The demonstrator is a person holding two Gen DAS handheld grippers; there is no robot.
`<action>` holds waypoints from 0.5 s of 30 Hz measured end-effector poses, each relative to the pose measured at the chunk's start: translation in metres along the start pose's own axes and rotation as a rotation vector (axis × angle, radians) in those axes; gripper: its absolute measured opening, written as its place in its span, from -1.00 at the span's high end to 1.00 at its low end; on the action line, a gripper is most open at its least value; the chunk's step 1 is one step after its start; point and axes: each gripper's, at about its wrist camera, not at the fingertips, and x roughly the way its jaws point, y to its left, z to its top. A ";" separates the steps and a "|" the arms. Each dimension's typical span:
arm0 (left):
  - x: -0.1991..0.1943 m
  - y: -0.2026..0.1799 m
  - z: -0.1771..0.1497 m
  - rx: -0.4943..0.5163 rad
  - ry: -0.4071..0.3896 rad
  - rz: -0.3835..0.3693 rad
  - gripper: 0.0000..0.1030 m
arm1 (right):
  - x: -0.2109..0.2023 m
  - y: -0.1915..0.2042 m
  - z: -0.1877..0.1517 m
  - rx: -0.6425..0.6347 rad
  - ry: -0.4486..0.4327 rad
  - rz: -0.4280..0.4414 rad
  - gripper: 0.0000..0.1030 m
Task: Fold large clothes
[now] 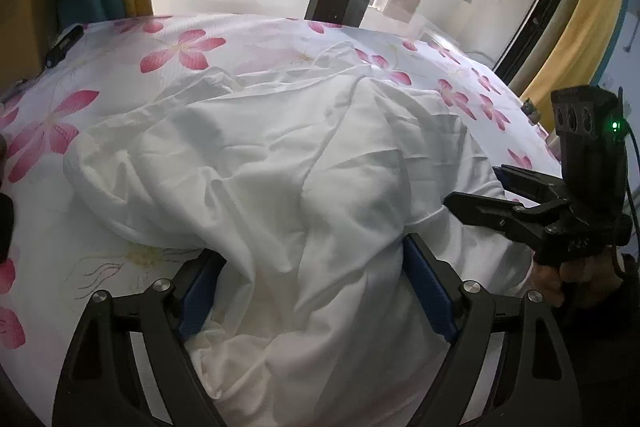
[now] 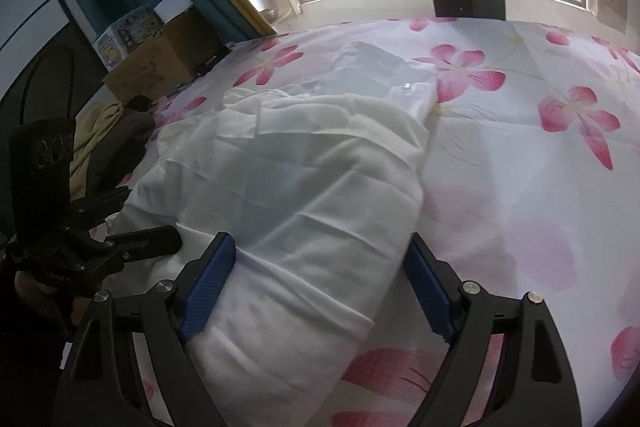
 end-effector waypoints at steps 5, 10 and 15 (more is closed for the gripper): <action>0.005 -0.009 0.001 0.008 -0.001 -0.062 -0.07 | 0.007 0.010 0.002 -0.022 0.000 0.017 -0.32; 0.000 -0.005 -0.001 -0.025 -0.038 -0.078 0.19 | 0.006 0.002 0.001 0.033 -0.017 0.082 0.18; -0.011 -0.007 0.002 -0.031 -0.084 -0.094 0.52 | -0.005 0.013 0.006 -0.005 -0.053 0.079 0.45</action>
